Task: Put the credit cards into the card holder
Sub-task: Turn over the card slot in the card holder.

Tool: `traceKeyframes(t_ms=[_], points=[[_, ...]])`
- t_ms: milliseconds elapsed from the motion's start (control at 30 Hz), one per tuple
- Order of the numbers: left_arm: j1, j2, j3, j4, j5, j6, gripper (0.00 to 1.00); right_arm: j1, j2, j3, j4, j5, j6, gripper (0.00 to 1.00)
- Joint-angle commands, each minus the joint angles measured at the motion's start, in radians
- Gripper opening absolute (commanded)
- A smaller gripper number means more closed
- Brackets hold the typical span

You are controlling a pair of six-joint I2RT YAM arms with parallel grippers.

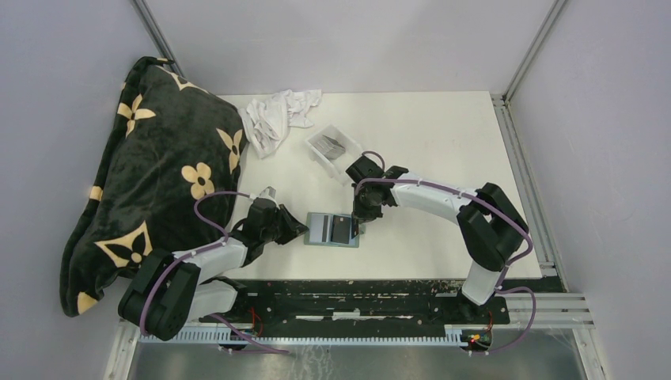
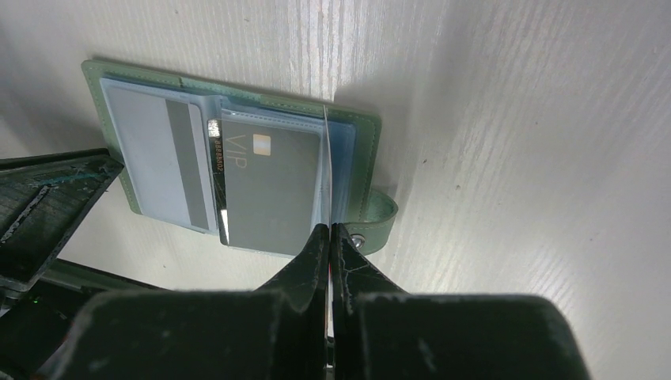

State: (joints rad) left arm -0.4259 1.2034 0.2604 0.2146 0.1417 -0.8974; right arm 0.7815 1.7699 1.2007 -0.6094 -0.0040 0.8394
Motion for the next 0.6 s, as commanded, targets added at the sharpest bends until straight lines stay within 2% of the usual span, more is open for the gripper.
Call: traceKeyframes(t_ms=[0,567], points=[[-0.004,0.002,-0.032,-0.078,-0.005,0.019,0.24,-0.001,-0.027,-0.044,0.033,-0.004,0.029,0.01],[-0.005,-0.011,-0.01,-0.143,-0.017,0.036,0.23,-0.049,-0.072,-0.205,0.202,-0.092,0.114,0.01]])
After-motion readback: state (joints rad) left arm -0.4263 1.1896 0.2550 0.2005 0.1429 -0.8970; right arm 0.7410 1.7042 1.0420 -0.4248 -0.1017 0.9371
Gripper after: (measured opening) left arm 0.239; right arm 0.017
